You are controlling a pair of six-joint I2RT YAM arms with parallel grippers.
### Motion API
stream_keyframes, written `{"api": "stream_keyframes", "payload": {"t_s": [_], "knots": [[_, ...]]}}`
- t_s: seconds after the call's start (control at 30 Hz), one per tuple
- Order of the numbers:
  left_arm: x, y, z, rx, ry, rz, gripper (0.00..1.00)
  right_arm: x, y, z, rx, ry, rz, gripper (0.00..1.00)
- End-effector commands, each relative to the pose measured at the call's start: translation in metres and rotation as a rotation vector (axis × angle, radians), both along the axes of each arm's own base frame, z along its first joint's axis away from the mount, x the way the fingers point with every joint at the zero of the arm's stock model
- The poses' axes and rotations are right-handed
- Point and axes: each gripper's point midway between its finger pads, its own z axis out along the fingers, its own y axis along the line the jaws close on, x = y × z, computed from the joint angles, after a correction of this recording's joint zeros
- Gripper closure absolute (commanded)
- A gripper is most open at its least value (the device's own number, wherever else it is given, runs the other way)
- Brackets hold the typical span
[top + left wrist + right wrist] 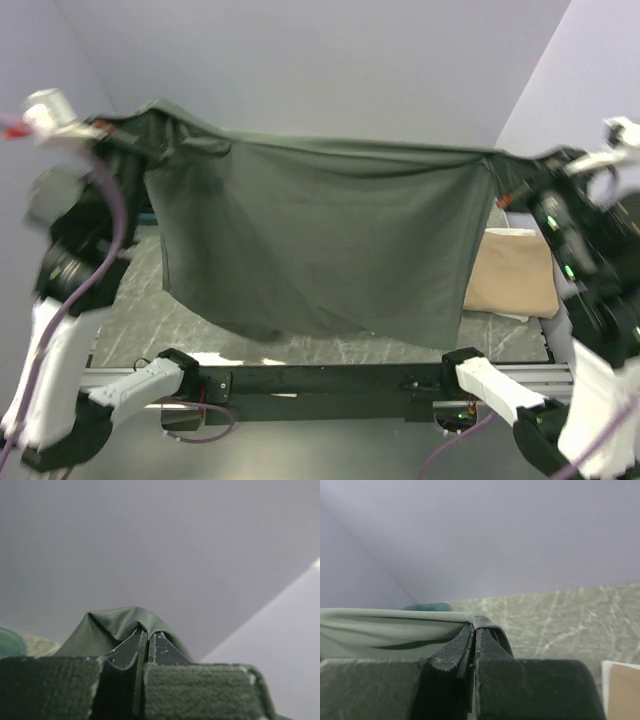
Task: Fold and stack the t-shirts
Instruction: Flatten the tshirt out
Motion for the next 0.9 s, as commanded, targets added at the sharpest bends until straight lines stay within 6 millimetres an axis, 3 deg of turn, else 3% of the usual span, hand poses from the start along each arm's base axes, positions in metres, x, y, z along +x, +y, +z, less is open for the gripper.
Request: {"api": "stream_keyframes", "payload": {"t_s": [0.0, 0.13, 0.23, 0.27, 0.3, 0.33, 0.37, 0.4, 0.47, 0.53, 0.57, 0.63, 0.67, 0.7, 0.73, 0.77, 0.8, 0.83, 0.87], "knots": [[0.066, 0.000, -0.018, 0.083, 0.077, 0.165, 0.99, 0.065, -0.003, -0.022, -0.071, 0.083, -0.089, 1.00], [0.125, -0.017, -0.026, 0.154, 0.134, 0.178, 0.99, 0.117, 0.003, -0.031, -0.109, 0.114, -0.085, 1.00], [0.169, -0.034, -0.021, 0.173, 0.142, 0.105, 0.99, 0.143, -0.003, -0.018, -0.108, 0.084, -0.102, 1.00], [0.166, -0.034, 0.007, 0.154, 0.083, 0.089, 0.99, 0.144, -0.011, 0.002, -0.102, 0.034, -0.129, 1.00], [0.191, -0.041, -0.004, 0.165, 0.116, 0.076, 0.99, 0.154, -0.009, 0.003, -0.108, 0.033, -0.108, 1.00], [0.196, -0.046, -0.001, 0.175, 0.112, 0.049, 0.99, 0.157, -0.011, 0.009, -0.108, 0.018, -0.109, 1.00], [0.188, -0.046, 0.027, 0.162, 0.050, 0.041, 0.99, 0.151, -0.015, 0.030, -0.099, -0.032, -0.108, 1.00], [0.197, -0.051, 0.025, 0.173, 0.050, 0.027, 0.99, 0.159, -0.019, 0.033, -0.103, -0.031, -0.094, 1.00], [0.191, -0.055, 0.041, 0.174, -0.011, -0.010, 0.99, 0.153, -0.016, 0.052, -0.092, -0.077, -0.060, 1.00], [0.181, -0.049, 0.052, 0.162, -0.048, -0.011, 0.99, 0.157, -0.027, 0.050, -0.092, -0.067, -0.052, 1.00], [0.178, -0.049, 0.052, 0.162, -0.055, -0.020, 0.99, 0.163, -0.028, 0.037, -0.082, -0.030, -0.039, 1.00], [0.175, -0.047, 0.036, 0.174, -0.020, -0.018, 0.99, 0.159, -0.029, 0.027, -0.078, -0.018, -0.014, 1.00], [0.187, -0.050, 0.005, 0.196, 0.042, -0.023, 0.99, 0.171, -0.030, -0.002, -0.072, 0.043, -0.003, 1.00], [0.175, -0.049, 0.001, 0.205, 0.041, -0.038, 0.99, 0.163, -0.029, -0.009, -0.073, 0.055, 0.005, 1.00], [0.174, -0.053, -0.016, 0.220, 0.069, -0.058, 0.99, 0.171, -0.031, -0.048, -0.059, 0.150, 0.015, 1.00], [0.187, -0.059, -0.071, 0.249, 0.169, -0.086, 0.99, 0.171, -0.030, -0.070, -0.050, 0.205, 0.020, 1.00], [0.173, -0.059, -0.083, 0.239, 0.183, -0.107, 0.99, 0.162, -0.028, -0.085, -0.044, 0.236, 0.026, 1.00], [0.171, -0.060, -0.110, 0.236, 0.235, -0.120, 0.99, 0.160, -0.027, -0.107, -0.028, 0.292, 0.034, 1.00], [0.173, -0.061, -0.184, 0.247, 0.382, -0.133, 0.99, 0.161, -0.023, -0.160, 0.002, 0.414, 0.060, 1.00]]}}
